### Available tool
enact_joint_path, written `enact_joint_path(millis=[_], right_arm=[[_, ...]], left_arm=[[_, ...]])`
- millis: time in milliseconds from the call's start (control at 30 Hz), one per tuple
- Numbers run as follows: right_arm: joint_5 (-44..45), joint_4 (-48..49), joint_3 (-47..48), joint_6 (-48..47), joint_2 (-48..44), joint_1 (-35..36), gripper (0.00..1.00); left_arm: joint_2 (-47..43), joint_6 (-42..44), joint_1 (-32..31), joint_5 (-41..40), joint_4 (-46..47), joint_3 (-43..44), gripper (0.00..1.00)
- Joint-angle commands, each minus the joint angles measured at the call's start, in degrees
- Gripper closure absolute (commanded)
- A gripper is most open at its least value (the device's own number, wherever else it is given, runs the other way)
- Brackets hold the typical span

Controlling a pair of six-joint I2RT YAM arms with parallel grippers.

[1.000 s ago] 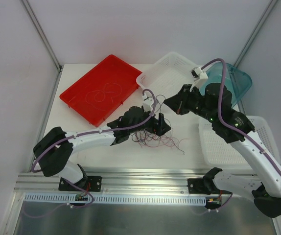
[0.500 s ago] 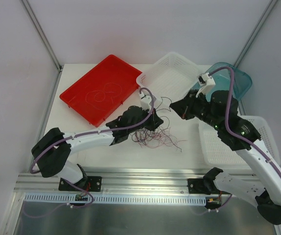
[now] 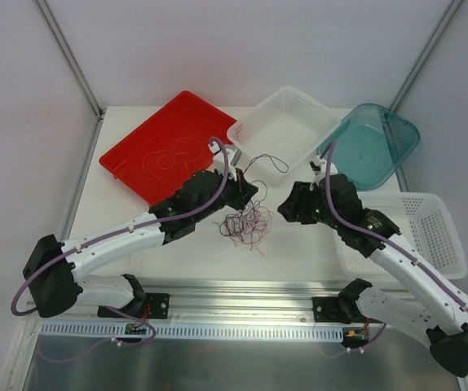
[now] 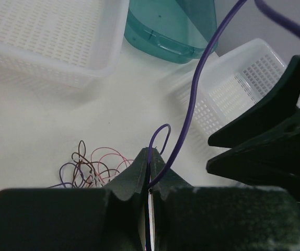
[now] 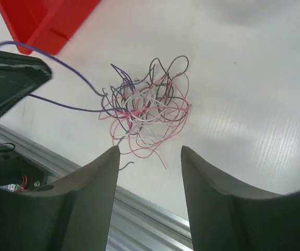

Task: Untangle the cables

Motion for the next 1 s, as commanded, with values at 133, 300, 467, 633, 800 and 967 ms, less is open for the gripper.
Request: enact_joint_path(millis=[133,300,467,633,800,967], right_arm=[[-3.1,18.48,-7.27,7.49,5.44,0.46,0.48],[-2.58,30.15,-12.45,15.22,10.7,0.54,0.48],[-0.2,35.01,-15.09,18.39,16.68,2.48,0.49],[-0.9,38.45,-18.34,20.59,22.39,4.67,0.64],[-0.11,38.63,-23.26,21.38,23.37,5.12,0.83],[1.55,35.64,-25.81,21.47,23.72,5.12,0.98]], left_arm=[[-2.97,0.52,0.5,-1.52,-2.55,2.06,1.0],[-4.28,0.96,0.5,-2.13,-3.52,2.33,1.0],[-5.17,2.1,0.59,-3.36,-4.31,3.11,1.0],[-6.13,4.47,2.17,-4.06,-5.8,5.4,1.0],[-7.8,7.72,5.68,-4.42,-7.64,9.88,1.0],[-9.21,11.32,10.77,-4.15,-10.02,15.94,1.0]])
